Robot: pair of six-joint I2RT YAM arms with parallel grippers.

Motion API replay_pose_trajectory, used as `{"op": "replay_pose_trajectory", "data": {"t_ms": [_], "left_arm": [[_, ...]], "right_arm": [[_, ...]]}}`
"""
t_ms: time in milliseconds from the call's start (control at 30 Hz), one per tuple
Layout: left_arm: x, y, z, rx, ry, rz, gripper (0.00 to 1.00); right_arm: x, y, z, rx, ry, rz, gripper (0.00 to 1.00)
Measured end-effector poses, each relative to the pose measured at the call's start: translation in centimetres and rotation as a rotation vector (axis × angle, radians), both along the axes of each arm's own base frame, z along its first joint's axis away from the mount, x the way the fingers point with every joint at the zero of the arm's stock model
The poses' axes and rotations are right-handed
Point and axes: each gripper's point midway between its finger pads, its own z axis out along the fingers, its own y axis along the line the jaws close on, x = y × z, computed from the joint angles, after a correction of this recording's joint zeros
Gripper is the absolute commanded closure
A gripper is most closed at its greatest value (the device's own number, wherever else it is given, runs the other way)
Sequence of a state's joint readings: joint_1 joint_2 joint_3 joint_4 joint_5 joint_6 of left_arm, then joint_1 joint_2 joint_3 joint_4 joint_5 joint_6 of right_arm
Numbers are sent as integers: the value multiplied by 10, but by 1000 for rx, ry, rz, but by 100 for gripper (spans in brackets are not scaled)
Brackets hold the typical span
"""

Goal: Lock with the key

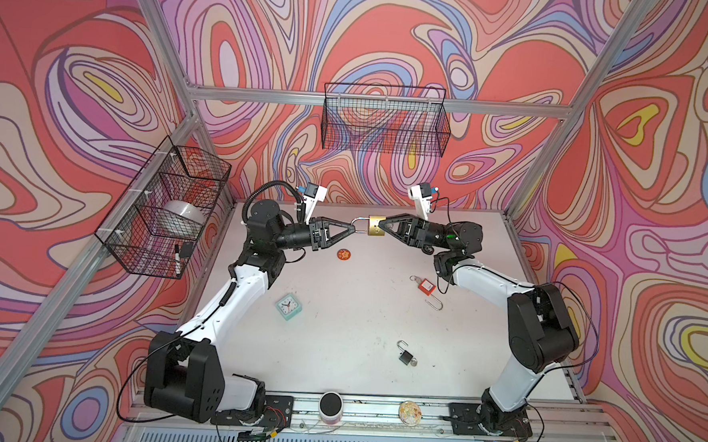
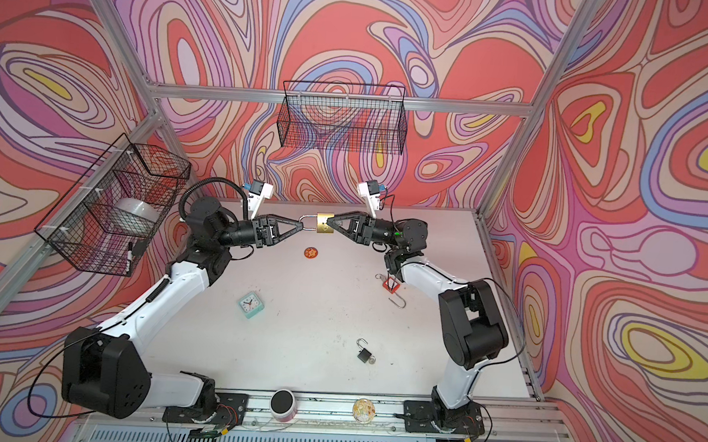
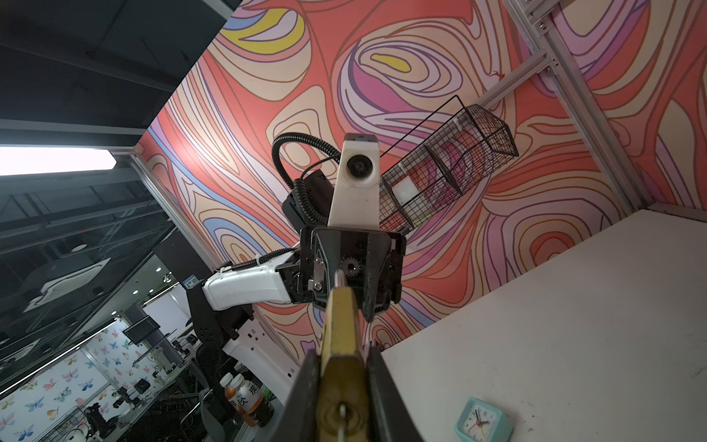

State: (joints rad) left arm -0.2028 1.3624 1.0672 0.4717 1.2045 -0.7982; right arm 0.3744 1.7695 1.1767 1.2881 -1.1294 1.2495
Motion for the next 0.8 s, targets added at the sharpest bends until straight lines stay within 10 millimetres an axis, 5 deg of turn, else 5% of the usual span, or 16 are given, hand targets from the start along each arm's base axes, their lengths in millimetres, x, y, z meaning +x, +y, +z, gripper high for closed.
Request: {"op": "replay_pose_trajectory", "data": {"t_ms": [133, 267, 800], "left_arm": [[0, 0, 0, -2, 8, -1, 82], [-1, 0, 0, -3, 11, -4, 100], [-7, -9, 0, 27, -43, -5, 100]], "right_arm": [[0, 1, -2, -7, -5, 2, 100], [1, 1, -4, -16, -2, 3, 100], [-1, 5, 4, -13, -8, 21, 100]]}}
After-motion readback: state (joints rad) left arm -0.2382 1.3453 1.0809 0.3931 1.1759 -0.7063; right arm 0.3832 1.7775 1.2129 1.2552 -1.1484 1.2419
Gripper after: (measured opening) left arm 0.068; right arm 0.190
